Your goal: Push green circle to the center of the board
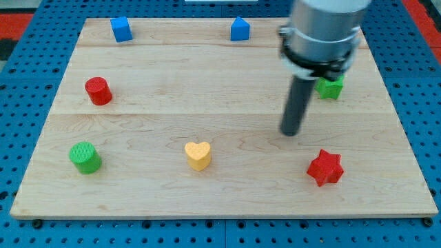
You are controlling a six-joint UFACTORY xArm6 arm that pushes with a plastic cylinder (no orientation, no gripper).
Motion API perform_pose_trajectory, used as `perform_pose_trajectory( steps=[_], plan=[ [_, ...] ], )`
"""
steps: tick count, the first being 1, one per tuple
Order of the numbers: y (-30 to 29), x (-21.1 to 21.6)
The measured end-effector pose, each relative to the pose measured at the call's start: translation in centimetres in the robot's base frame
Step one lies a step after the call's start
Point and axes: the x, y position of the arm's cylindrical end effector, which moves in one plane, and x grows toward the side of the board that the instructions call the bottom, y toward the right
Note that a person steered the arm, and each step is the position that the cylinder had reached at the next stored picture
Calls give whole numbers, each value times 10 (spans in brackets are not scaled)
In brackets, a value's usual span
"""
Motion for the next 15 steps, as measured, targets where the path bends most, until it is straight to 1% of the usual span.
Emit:
perform_pose_trajectory(
  steps=[1, 2, 3, 4, 5, 6, 7, 8, 9, 10, 11, 12, 13, 15],
  plan=[
    [-85, 29],
    [-64, 62],
    [-60, 79],
    [-101, 130],
    [-140, 137],
    [-180, 101],
    [-260, 126],
    [-297, 114],
    [-277, 67],
    [-290, 56],
    [-314, 37],
    [-214, 13],
    [-156, 15],
    [-68, 16]
  ],
)
